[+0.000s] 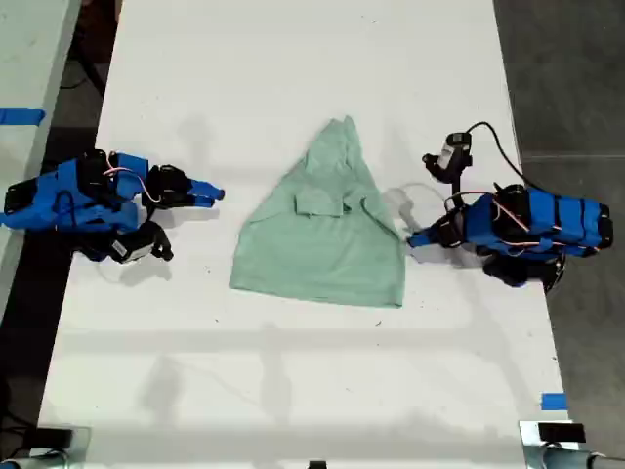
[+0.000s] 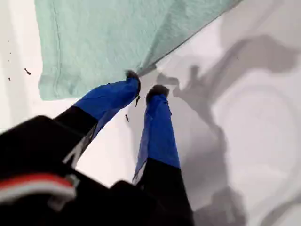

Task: Fold t shirt

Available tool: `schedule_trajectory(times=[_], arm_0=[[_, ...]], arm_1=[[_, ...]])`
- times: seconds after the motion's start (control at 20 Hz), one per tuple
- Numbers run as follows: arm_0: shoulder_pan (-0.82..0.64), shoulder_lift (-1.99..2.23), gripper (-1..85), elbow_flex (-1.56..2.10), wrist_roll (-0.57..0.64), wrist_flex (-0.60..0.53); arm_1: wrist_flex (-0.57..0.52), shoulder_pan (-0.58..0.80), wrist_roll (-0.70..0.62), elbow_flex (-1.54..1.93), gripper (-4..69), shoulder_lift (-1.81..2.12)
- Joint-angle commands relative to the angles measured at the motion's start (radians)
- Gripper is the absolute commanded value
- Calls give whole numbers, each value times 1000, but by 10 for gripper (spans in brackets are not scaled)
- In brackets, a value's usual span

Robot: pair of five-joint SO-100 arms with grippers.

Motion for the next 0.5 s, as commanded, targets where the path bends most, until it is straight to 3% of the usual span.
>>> schedule_trajectory(times=[0.0, 0.05, 0.35, 0.4, 0.45], arm_0=[[9, 5, 121, 11, 8, 0], [9, 5, 121, 11, 8, 0], [9, 5, 121, 11, 8, 0], [9, 5, 121, 11, 8, 0], [9, 5, 121, 11, 8, 0]], arm_1=[[-51, -26, 383, 64, 72, 12], [-28, -14, 434, 64, 25, 12], [8, -51, 477, 48, 22, 12], [38, -57, 486, 23, 44, 11], [67, -83, 512, -14, 112, 3]])
